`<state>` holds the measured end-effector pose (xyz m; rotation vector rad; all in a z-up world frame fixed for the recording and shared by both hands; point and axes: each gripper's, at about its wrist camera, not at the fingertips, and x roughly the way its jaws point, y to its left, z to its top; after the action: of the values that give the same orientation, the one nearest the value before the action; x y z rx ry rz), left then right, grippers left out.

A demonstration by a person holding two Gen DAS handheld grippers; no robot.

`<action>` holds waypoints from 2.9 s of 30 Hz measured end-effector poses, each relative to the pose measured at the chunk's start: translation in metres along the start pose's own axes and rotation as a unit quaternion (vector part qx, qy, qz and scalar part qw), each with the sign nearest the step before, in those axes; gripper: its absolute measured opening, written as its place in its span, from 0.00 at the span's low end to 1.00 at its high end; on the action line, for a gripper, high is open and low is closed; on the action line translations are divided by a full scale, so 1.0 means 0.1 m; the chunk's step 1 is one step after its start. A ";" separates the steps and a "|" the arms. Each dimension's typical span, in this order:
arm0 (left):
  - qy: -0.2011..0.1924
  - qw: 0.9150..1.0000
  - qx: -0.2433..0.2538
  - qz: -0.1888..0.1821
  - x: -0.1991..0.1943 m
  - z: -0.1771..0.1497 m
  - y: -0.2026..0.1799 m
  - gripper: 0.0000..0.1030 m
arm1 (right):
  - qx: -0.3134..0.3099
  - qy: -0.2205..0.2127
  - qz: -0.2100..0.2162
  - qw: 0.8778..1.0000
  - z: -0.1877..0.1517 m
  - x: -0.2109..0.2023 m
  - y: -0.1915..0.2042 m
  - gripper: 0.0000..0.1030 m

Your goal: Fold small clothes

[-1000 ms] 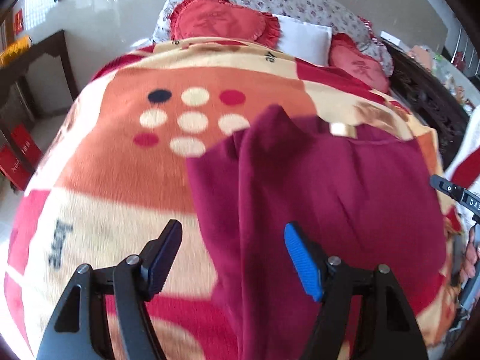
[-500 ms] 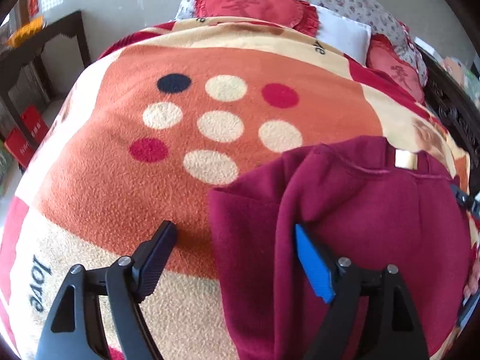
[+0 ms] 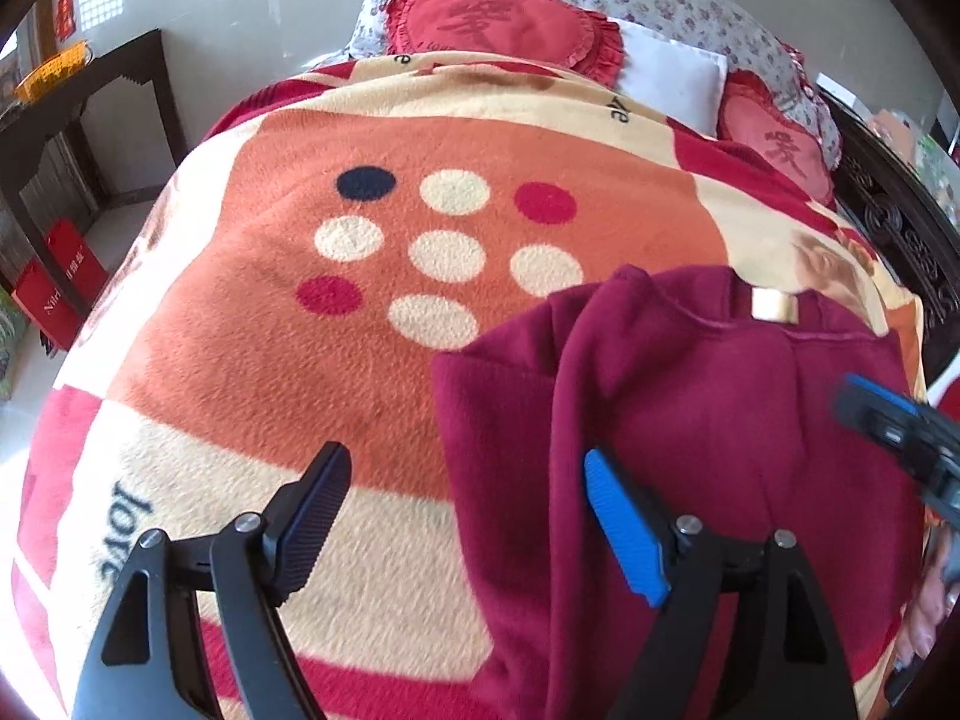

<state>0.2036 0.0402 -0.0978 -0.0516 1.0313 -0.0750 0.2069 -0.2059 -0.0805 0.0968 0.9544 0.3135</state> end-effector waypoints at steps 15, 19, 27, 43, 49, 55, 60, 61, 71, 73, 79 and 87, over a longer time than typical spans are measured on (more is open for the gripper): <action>0.029 0.997 -0.054 -0.044 -0.22 -0.47 0.36 0.81 | -0.023 0.069 0.050 0.996 0.39 1.22 0.84 0.08; 0.030 0.997 -0.051 -0.045 -0.21 -0.50 0.35 0.81 | -0.005 0.078 0.051 0.996 0.39 1.33 0.81 0.08; 0.021 0.997 -0.052 -0.046 -0.25 -0.51 0.31 0.81 | -0.014 0.071 0.061 0.996 0.33 0.87 0.82 0.09; 0.024 0.996 -0.061 -0.057 -0.34 -0.60 0.36 0.81 | 0.003 0.118 0.061 0.991 0.25 1.05 0.93 0.29; 0.030 0.988 -0.098 -0.118 -0.36 -0.68 0.48 0.85 | -0.032 0.134 0.033 0.990 0.26 1.13 1.13 0.39; 0.039 0.984 -0.103 -0.140 -0.35 -0.77 0.49 0.86 | -0.115 0.143 -0.041 0.982 0.23 1.32 1.50 0.49; 0.050 0.984 -0.100 -0.138 -0.30 -0.82 0.45 0.86 | -0.160 0.145 -0.072 0.974 0.15 1.45 1.64 0.62; 0.050 0.984 -0.098 -0.137 -0.30 -0.82 0.44 0.86 | -0.163 0.142 -0.071 0.974 0.15 1.44 1.63 0.62; 0.035 0.984 -0.062 -0.166 -0.30 -0.69 0.16 0.87 | -0.066 0.110 0.045 0.991 0.30 0.86 1.07 0.00; 0.036 0.981 -0.061 -0.178 -0.26 -0.64 0.09 0.86 | -0.040 0.102 0.070 0.991 0.32 0.73 0.94 0.00; 0.034 0.981 -0.056 -0.183 -0.28 -0.60 -0.10 0.43 | -0.007 0.091 0.094 0.991 0.33 0.53 0.75 0.00; 0.005 0.986 -0.030 -0.163 -0.53 -0.63 -0.26 0.29 | 0.020 0.098 0.094 0.991 0.36 0.55 0.65 0.08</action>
<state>0.1219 0.0188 -0.0829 -0.2756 1.0287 -0.3411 0.2516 -0.1249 -0.0889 0.1974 1.1492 0.4848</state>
